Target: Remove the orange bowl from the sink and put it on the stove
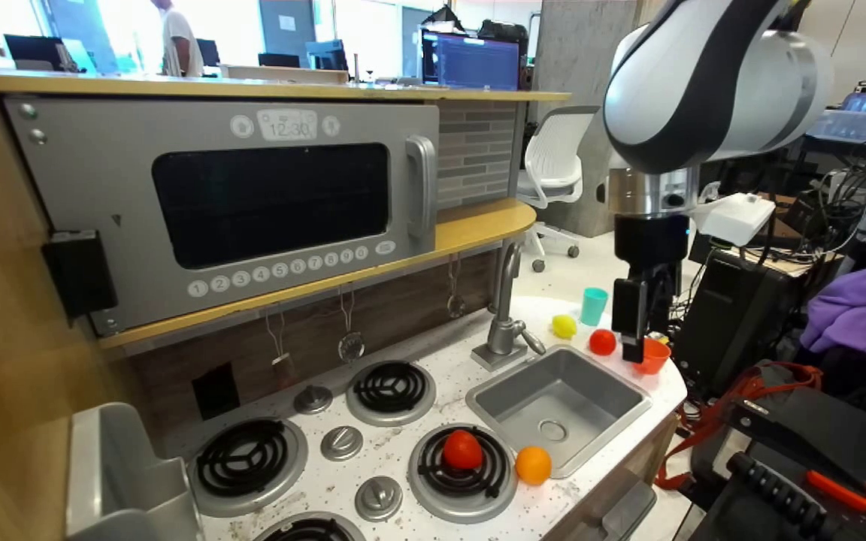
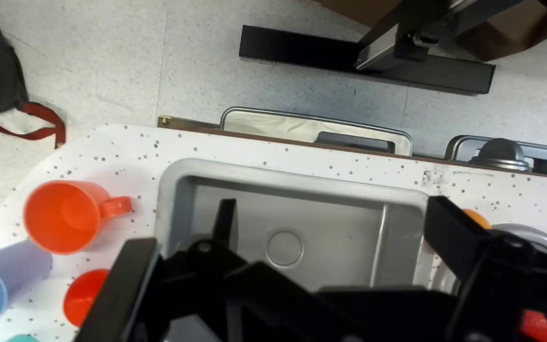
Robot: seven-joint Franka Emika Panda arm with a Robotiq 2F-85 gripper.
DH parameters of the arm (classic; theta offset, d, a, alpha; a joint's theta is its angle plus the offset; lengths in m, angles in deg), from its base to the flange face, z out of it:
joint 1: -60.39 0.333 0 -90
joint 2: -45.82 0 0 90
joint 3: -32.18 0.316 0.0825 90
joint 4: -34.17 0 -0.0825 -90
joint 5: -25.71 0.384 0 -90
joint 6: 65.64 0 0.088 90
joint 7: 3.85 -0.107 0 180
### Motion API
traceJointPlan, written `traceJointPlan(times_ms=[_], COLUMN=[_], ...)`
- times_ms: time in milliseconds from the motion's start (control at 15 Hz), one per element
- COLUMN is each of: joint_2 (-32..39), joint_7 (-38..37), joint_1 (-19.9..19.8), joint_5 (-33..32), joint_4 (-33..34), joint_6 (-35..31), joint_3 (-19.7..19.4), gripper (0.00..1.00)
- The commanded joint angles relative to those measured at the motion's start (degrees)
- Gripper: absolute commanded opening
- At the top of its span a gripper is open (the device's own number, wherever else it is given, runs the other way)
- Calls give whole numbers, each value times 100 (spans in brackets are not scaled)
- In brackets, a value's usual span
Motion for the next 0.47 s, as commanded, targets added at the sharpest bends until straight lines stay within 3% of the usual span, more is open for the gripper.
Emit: traceJointPlan(times_ms=[0,133,400], joint_2=[-677,-380,-568], joint_7=[-78,-32,-72], joint_1=[-95,-45,-41], joint_5=[199,96,93], joint_4=[-427,-200,-297], joint_6=[176,24,108], joint_3=[-155,-204,-286], gripper=[100,100,100])
